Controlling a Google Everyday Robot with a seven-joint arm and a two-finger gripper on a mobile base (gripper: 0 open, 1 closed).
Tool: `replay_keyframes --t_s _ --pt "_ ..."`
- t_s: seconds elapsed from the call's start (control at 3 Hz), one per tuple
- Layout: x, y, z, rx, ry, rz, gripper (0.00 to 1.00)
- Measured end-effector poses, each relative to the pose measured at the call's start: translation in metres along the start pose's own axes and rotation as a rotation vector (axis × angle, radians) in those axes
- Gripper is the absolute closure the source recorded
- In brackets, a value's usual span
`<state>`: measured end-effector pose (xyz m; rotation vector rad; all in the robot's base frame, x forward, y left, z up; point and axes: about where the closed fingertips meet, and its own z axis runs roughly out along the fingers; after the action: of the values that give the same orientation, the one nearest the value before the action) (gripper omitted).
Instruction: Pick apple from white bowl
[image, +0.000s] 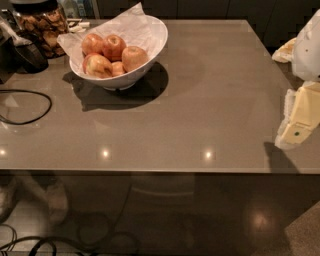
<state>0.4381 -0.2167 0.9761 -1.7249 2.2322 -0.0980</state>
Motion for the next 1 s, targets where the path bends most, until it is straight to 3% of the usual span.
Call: replay_keyframes --t_s 0.33,0.67,1.0 --pt "0.0 0.0 0.0 0.0 0.0 0.0 0.0" --pt "-0.023 -0.013 -0.001 -0.003 -0.002 -0.018 0.0" --pt "-0.078 -0.033 -0.008 0.029 0.009 -0.125 0.0"
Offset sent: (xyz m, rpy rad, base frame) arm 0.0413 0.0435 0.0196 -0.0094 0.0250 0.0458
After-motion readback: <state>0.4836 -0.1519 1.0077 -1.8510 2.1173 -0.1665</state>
